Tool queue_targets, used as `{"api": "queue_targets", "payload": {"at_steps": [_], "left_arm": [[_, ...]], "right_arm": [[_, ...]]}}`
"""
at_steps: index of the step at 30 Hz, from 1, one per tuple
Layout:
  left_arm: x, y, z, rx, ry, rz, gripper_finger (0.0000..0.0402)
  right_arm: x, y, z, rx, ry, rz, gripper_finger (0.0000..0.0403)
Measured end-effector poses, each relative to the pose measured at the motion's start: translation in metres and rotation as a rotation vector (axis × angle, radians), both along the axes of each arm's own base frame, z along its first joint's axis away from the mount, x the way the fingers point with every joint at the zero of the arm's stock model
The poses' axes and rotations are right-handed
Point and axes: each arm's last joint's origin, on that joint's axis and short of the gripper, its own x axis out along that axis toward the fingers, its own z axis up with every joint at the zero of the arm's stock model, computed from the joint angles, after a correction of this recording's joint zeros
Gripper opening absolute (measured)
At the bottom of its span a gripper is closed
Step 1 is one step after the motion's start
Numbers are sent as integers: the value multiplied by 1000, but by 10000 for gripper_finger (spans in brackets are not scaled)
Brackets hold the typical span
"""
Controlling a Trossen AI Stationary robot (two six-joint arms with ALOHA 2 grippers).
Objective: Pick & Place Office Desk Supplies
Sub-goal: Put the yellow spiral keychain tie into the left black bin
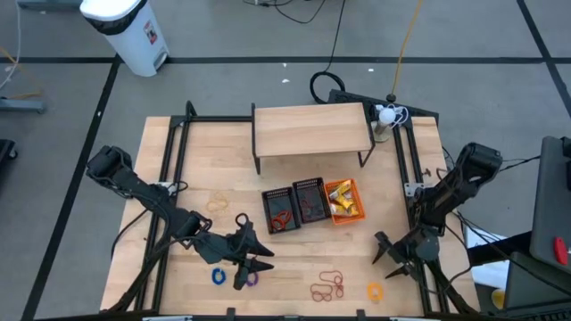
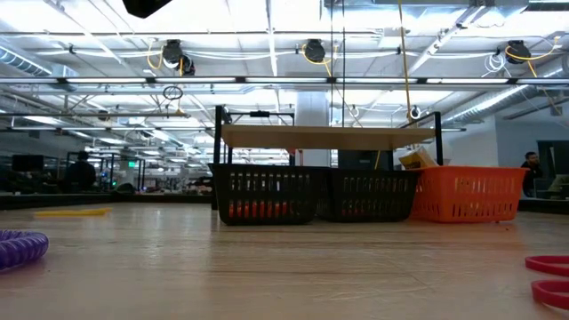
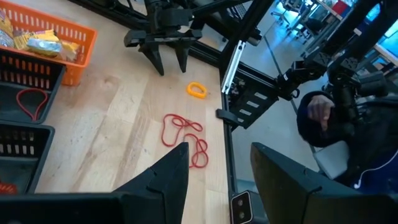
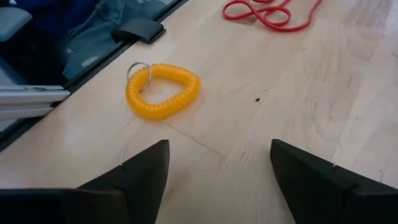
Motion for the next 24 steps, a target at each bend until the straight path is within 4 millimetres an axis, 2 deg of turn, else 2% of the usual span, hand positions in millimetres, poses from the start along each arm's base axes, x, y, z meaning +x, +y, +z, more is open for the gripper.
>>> {"api": "queue_targets", "payload": {"at_steps": [5, 10, 24], "left_arm": [[0, 0, 0, -18, 5, 7, 170], [0, 0, 0, -30, 8, 11, 170], [0, 0, 0, -45, 11, 16, 170]], "right_arm": [[2, 3, -6, -16, -28, 2, 263], [7, 15, -11, -20, -59, 23, 262], [11, 31, -16, 39, -22, 107, 259]]}}
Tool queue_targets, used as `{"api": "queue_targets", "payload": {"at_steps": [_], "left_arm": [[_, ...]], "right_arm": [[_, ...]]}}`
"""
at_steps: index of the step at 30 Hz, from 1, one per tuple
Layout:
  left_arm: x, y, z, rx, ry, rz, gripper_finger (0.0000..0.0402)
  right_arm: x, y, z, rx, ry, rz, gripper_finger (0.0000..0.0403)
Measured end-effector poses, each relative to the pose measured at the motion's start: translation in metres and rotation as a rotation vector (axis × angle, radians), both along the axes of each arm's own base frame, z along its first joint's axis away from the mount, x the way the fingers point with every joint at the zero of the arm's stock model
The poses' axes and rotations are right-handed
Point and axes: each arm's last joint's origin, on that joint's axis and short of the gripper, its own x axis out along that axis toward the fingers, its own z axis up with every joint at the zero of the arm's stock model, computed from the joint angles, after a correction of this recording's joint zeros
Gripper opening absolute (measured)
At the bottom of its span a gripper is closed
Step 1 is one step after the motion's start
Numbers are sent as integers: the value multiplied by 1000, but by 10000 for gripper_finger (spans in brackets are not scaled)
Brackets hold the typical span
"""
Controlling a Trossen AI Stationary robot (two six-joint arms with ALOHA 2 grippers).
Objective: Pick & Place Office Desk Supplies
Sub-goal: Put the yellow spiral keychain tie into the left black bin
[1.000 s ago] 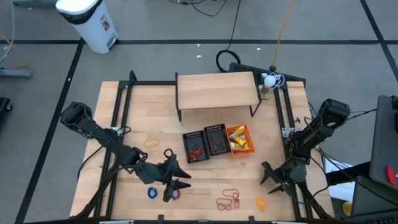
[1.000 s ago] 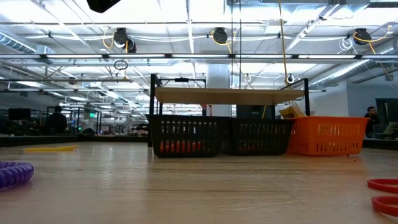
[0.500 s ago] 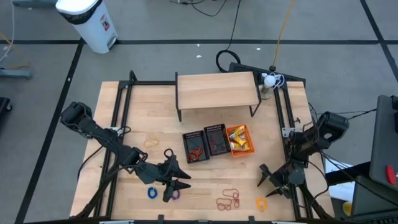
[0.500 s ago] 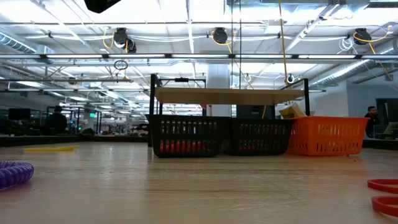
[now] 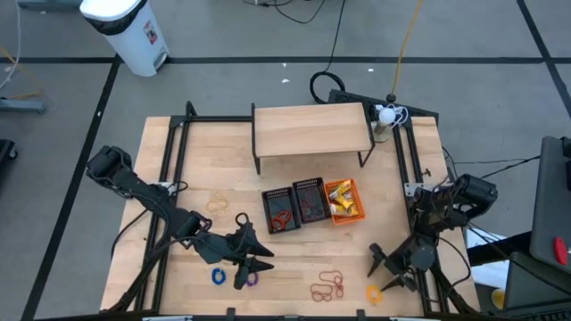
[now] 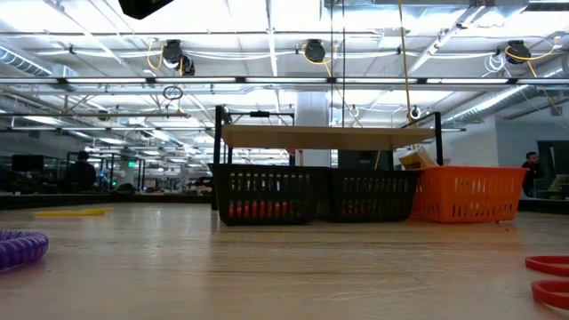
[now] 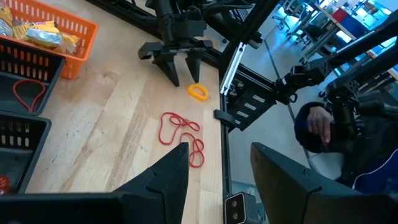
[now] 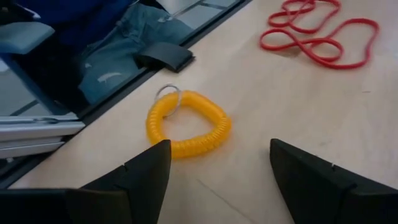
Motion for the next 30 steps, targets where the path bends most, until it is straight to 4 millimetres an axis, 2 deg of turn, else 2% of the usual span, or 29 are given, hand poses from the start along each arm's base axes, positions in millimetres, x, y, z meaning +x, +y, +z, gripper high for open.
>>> {"api": "queue_targets", "payload": {"at_steps": [6, 14, 24, 30], "left_arm": [[0, 0, 1, -8, -12, 0, 170], [2, -2, 6, -50, -53, -8, 170], [2, -2, 6, -64, -50, -4, 170], [2, -2, 6, -63, -49, -4, 170]], "right_arm": [[-2, 3, 2, 31, 3, 93, 258], [0, 19, 7, 48, -16, 247, 258], [17, 42, 11, -41, -55, 120, 258], [23, 42, 12, -41, -51, 64, 258]]}}
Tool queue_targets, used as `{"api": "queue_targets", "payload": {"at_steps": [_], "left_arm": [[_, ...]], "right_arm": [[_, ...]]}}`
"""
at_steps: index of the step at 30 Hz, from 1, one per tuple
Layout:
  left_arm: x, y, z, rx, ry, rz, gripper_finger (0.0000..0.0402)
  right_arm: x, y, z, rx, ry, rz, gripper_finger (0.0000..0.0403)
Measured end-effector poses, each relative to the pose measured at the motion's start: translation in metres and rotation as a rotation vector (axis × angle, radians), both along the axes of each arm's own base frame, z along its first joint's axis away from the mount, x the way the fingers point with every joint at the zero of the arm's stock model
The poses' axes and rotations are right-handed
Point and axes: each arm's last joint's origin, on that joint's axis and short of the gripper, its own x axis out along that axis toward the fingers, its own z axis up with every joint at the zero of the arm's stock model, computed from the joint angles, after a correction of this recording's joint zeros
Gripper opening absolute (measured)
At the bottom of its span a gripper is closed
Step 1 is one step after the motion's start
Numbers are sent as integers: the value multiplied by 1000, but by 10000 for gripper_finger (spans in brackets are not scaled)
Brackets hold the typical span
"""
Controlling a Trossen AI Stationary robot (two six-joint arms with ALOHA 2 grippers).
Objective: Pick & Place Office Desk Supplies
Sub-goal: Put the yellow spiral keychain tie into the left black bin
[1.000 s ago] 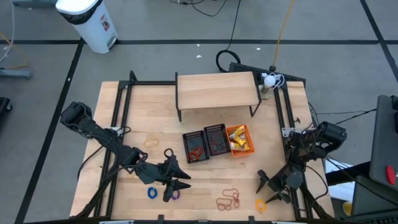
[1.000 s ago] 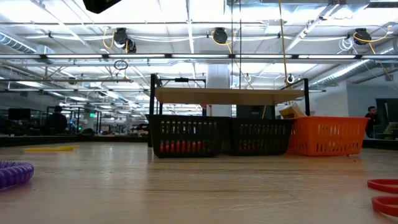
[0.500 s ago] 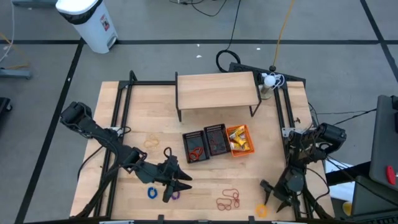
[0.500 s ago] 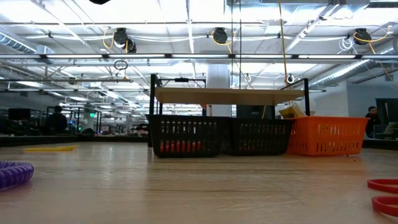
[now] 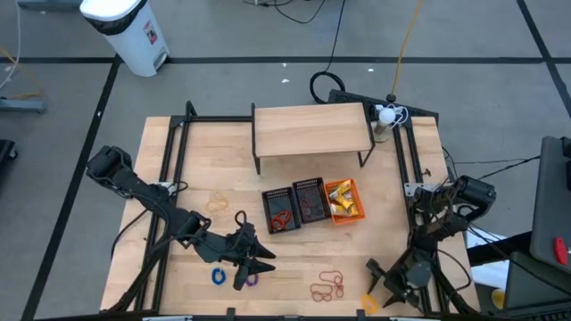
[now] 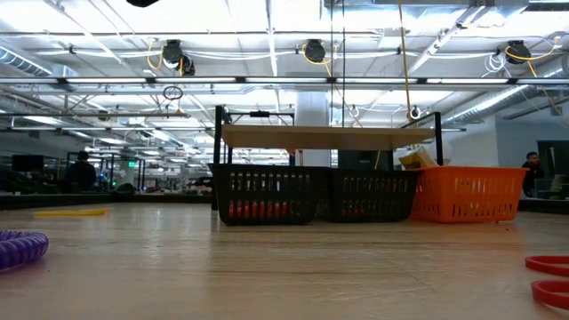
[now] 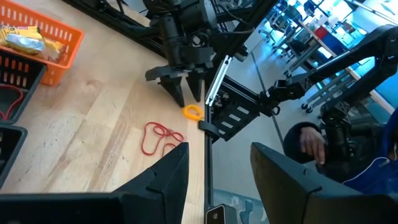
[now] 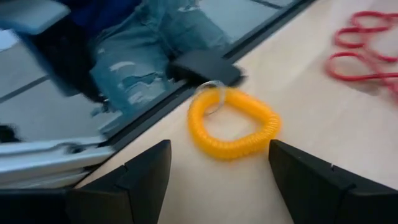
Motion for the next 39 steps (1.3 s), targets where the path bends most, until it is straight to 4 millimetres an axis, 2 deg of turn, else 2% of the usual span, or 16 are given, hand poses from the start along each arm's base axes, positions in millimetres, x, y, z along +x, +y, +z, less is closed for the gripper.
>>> {"api": "queue_targets", "payload": {"at_steps": [7, 21, 30, 35, 39], "left_arm": [[0, 0, 0, 1, 1, 0, 170], [0, 0, 0, 1, 2, 0, 170], [0, 0, 0, 0, 2, 0, 170], [0, 0, 0, -3, 3, 1, 170], [0, 0, 0, -10, 5, 3, 170]], "right_arm": [[8, -5, -1, 11, 40, -92, 258], [13, 4, 1, -3, 72, -86, 258], [13, 3, -1, -11, 101, -102, 258], [12, 2, -2, -14, 127, -121, 243], [13, 2, -3, -19, 126, -123, 216]]}}
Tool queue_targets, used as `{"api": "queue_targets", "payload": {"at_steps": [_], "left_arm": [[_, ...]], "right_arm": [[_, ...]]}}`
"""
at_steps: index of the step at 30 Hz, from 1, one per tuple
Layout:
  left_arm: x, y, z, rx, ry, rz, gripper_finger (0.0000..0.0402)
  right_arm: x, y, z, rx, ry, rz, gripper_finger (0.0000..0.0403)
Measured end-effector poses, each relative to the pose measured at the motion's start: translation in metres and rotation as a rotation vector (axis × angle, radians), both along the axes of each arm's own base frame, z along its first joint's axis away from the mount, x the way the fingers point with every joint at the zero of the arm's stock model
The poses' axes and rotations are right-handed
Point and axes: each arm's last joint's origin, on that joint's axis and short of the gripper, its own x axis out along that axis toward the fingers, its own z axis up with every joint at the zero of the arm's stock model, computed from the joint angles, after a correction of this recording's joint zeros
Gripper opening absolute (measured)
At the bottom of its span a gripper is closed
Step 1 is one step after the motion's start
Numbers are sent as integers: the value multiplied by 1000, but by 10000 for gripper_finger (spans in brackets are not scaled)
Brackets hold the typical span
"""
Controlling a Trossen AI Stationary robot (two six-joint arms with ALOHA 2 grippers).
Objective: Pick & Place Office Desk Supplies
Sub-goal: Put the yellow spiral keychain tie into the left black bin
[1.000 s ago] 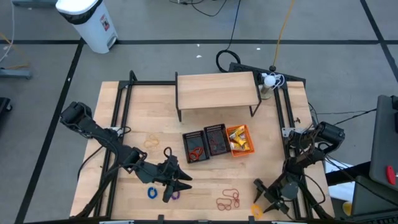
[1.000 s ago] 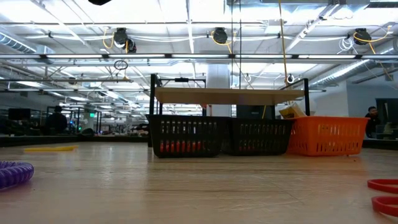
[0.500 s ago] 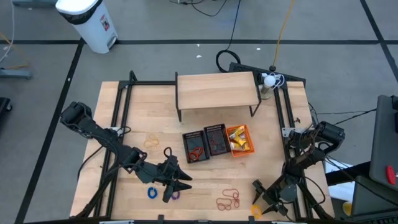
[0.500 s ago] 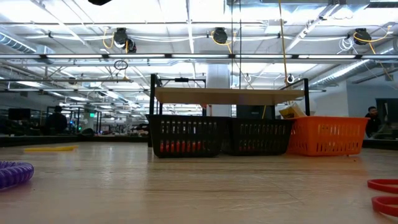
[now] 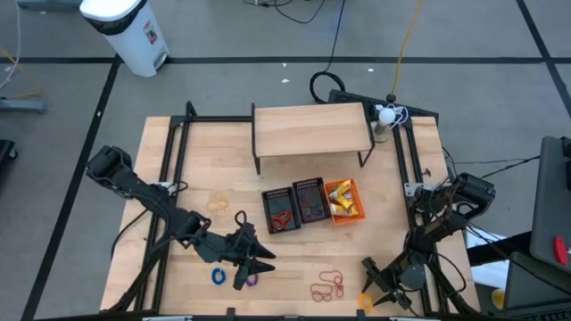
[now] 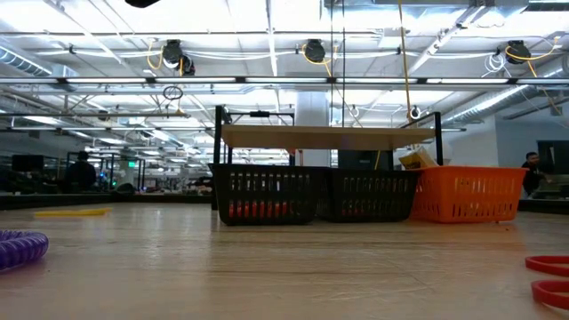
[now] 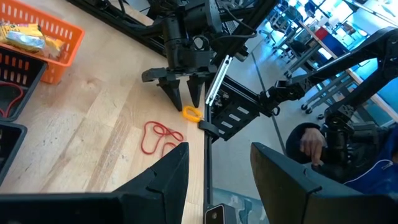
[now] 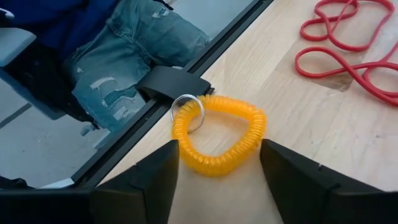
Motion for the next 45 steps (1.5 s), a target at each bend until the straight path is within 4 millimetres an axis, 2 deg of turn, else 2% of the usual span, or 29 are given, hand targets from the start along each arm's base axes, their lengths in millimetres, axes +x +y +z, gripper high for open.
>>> {"api": "queue_targets", "payload": {"at_steps": [7, 13, 14, 24, 31, 35, 40, 45], "left_arm": [[0, 0, 0, -2, 1, 1, 170], [0, 0, 0, -2, 0, 1, 170], [0, 0, 0, -2, 1, 1, 170], [1, 1, 0, 5, -1, 2, 170], [5, 7, -1, 98, -18, -53, 170], [7, 11, -1, 184, -42, -86, 170], [13, 22, 0, 385, -89, -55, 170], [21, 37, 0, 477, -93, -2, 170]], "right_arm": [[0, -1, -2, -19, 3, -8, 136], [4, -7, -4, -52, 24, -32, 28], [6, -7, -4, -60, 16, -27, 21], [13, -7, 4, -106, -184, 4, 21], [31, -17, 23, -80, -267, -123, 21], [41, -28, 43, -62, -305, -183, 21], [49, -50, 75, -21, -338, -282, 21], [52, -72, 107, 97, -385, -396, 21]]}}
